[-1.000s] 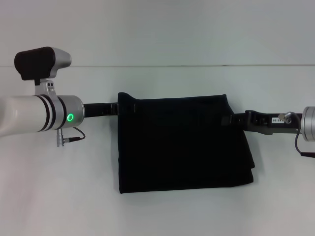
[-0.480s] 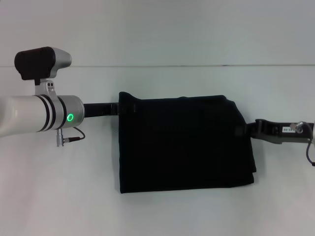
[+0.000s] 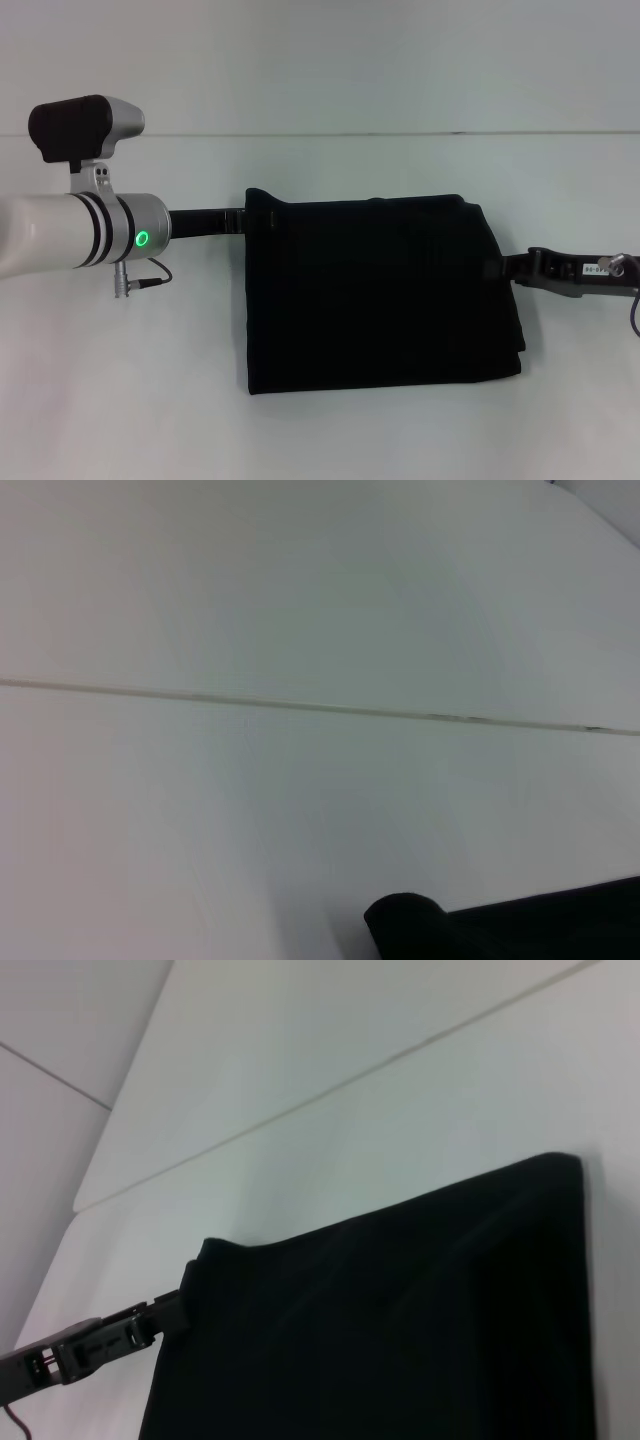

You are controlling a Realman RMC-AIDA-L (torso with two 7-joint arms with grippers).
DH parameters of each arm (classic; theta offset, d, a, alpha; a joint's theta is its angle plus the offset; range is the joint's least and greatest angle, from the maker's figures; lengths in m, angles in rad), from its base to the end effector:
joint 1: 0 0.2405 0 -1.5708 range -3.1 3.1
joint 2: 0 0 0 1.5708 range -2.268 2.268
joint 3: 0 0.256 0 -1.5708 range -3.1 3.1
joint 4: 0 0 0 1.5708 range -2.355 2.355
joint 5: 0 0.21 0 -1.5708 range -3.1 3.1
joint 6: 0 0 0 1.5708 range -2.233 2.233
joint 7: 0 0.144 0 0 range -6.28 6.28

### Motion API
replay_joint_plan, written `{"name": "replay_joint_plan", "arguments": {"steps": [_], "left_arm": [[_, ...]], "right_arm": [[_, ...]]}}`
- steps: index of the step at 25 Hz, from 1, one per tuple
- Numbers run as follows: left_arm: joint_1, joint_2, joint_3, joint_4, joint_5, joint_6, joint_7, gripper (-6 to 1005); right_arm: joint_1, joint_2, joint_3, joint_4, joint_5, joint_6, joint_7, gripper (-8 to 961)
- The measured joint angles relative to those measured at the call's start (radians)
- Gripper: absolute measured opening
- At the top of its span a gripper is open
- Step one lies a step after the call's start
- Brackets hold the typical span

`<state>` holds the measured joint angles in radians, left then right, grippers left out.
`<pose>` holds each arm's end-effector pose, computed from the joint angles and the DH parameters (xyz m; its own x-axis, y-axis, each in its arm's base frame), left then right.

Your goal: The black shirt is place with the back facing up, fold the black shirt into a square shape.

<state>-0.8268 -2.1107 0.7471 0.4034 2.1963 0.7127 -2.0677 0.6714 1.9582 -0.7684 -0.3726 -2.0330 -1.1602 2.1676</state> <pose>-0.2542 0.4336 -0.0506 0.4544 0.7224 0.5212 0.8859 -0.3051 -0.3495 0.2952 0.3808 -0.0062 0.1967 -0.8593 -0.4721 -0.9746 -0.2238 0.0012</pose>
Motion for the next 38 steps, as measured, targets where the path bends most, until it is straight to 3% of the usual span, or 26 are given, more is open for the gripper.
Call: {"name": "replay_joint_plan", "arguments": {"steps": [4, 9, 15, 27, 31, 34, 38], "left_arm": [[-0.001, 0.000, -0.003, 0.000, 0.000, -0.002, 0.000, 951], [0.000, 0.002, -0.007, 0.007, 0.000, 0.001, 0.000, 951], [0.000, 0.001, -0.005, 0.014, 0.000, 0.005, 0.000, 951], [0.045, 0.001, -0.007, 0.051, 0.001, 0.025, 0.003, 951], [0.050, 0.000, -0.008, 0.056, 0.000, 0.038, 0.004, 951], [0.051, -0.001, -0.008, 0.056, 0.000, 0.044, 0.004, 951], [0.051, -0.002, -0.005, 0.055, 0.000, 0.045, 0.004, 951]], "right_arm": [[-0.027, 0.011, 0.012, -0.066, 0.002, 0.006, -0.003, 71], [-0.045, 0.002, 0.067, -0.159, 0.004, -0.035, 0.008, 265], [0.020, 0.000, 0.094, -0.172, 0.003, -0.061, 0.006, 555], [0.136, 0.075, -0.085, -0.059, -0.004, 0.162, -0.067, 312], [0.149, 0.086, -0.139, -0.037, -0.004, 0.221, -0.069, 234], [0.152, 0.091, -0.184, -0.017, -0.004, 0.270, -0.069, 14], [0.141, 0.095, -0.219, -0.011, -0.004, 0.317, -0.069, 2]]}}
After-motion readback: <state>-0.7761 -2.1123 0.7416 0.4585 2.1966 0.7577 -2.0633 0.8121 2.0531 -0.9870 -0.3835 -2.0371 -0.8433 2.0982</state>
